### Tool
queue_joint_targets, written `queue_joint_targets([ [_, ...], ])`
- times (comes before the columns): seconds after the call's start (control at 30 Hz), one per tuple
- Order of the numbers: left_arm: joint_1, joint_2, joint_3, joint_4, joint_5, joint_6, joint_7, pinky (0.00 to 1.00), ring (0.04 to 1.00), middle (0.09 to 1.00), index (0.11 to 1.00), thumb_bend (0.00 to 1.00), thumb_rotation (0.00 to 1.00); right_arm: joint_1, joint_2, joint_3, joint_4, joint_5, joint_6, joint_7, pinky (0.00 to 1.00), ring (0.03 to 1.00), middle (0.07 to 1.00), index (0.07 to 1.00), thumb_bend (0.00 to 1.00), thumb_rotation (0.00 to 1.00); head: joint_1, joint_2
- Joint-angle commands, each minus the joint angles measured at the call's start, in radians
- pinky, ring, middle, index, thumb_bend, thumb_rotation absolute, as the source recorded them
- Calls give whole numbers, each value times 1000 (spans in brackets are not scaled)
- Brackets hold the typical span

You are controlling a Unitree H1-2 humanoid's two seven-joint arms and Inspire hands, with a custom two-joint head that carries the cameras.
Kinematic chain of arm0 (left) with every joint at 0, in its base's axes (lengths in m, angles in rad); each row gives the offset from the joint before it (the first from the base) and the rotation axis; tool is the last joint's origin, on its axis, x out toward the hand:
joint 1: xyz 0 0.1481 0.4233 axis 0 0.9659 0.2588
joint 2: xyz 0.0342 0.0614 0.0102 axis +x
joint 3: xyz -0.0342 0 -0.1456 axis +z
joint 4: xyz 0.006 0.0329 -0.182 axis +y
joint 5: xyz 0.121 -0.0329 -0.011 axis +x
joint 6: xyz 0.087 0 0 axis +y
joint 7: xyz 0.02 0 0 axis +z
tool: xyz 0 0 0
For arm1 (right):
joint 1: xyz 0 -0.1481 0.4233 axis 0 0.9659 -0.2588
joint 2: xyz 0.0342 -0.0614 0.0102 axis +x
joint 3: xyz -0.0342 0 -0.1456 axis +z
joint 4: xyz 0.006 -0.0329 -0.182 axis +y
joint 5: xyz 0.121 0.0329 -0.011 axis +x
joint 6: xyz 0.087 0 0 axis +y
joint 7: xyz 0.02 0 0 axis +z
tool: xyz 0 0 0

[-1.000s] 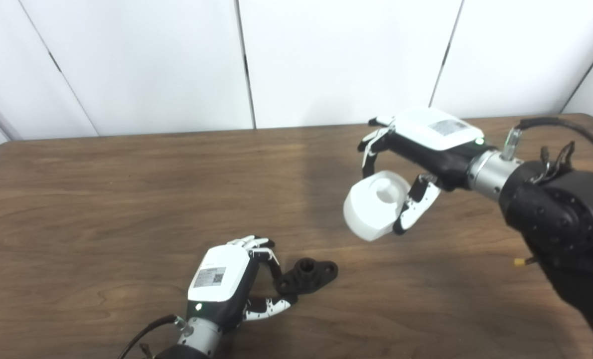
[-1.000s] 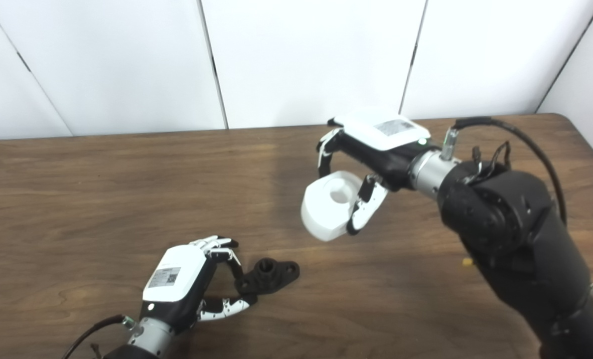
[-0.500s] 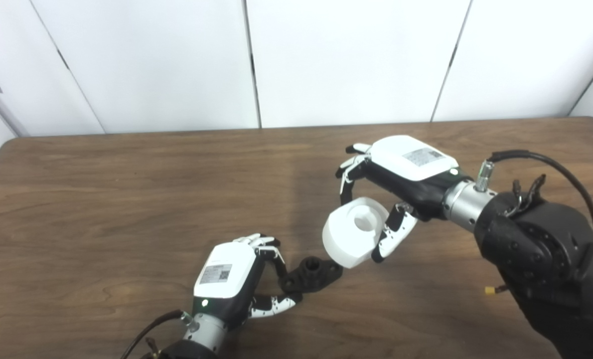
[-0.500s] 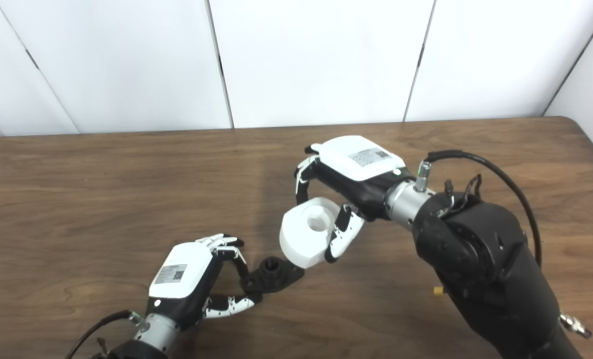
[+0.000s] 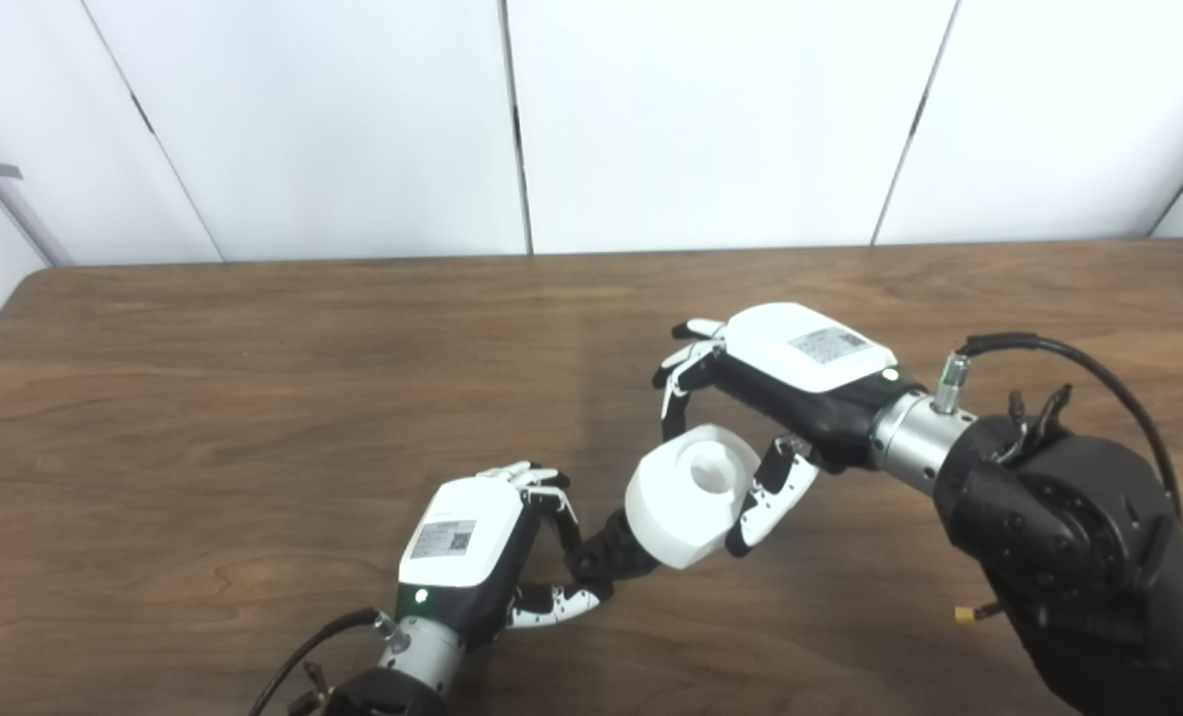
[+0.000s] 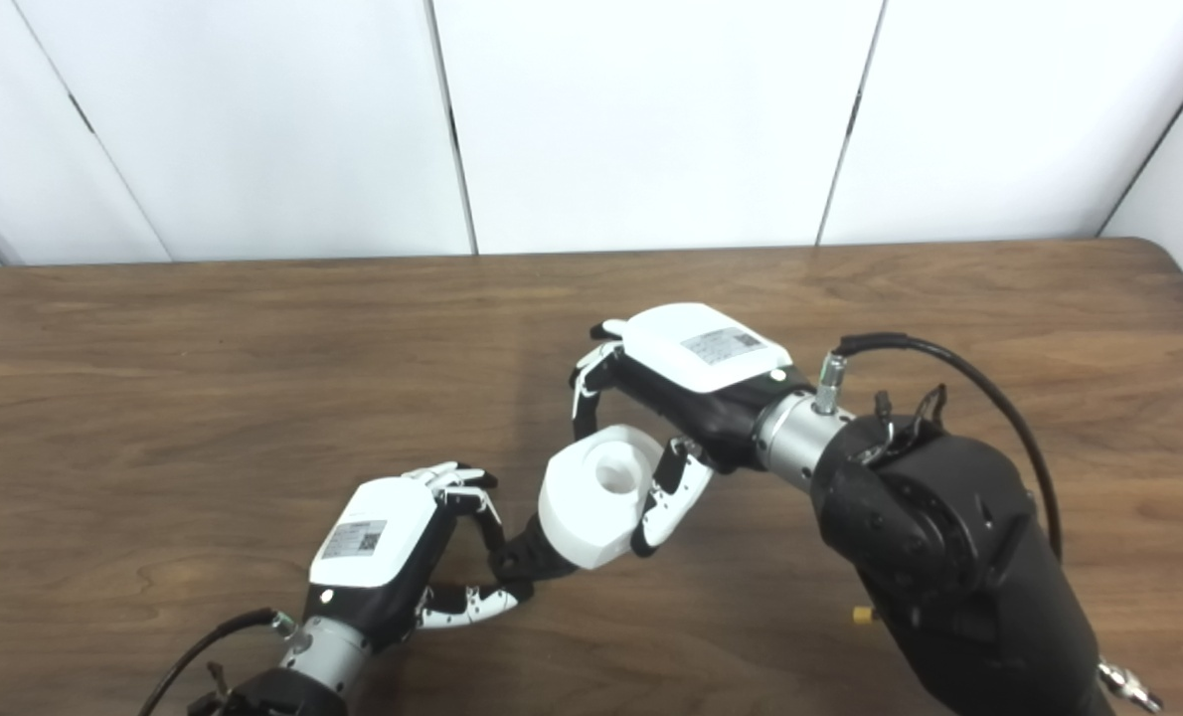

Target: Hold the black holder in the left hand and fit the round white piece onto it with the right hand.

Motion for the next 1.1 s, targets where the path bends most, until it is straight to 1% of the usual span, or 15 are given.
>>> queue_joint_targets([
  [0.0, 21, 2, -26, 57, 16, 25, -73, 841, 866, 810, 492, 513, 52, -33, 14, -11, -13, 0, -20, -28, 902, 954, 820, 488, 516, 139, 1, 0],
  [0.33, 13, 1, -35, 64, 17, 40, -88, 852, 874, 821, 493, 511, 53, -29, 40, -8, 9, -11, -34, -35, 898, 956, 827, 489, 514, 139, 5, -5],
  [0.43, 12, 0, -39, 63, 17, 43, -88, 852, 877, 823, 493, 511, 54, -29, 45, -8, 15, -17, -26, -28, 892, 959, 827, 489, 514, 140, 5, -6],
  [0.83, 14, -11, -49, 68, 17, 45, -77, 853, 874, 825, 492, 512, 54, -20, 39, -11, 36, -15, -33, -29, 854, 961, 833, 489, 515, 139, 11, -11],
  [1.07, 12, -18, -56, 67, 28, 56, -88, 852, 875, 829, 493, 511, 55, -12, 43, -6, 53, -14, -41, -40, 844, 955, 827, 489, 514, 139, 15, -14],
])
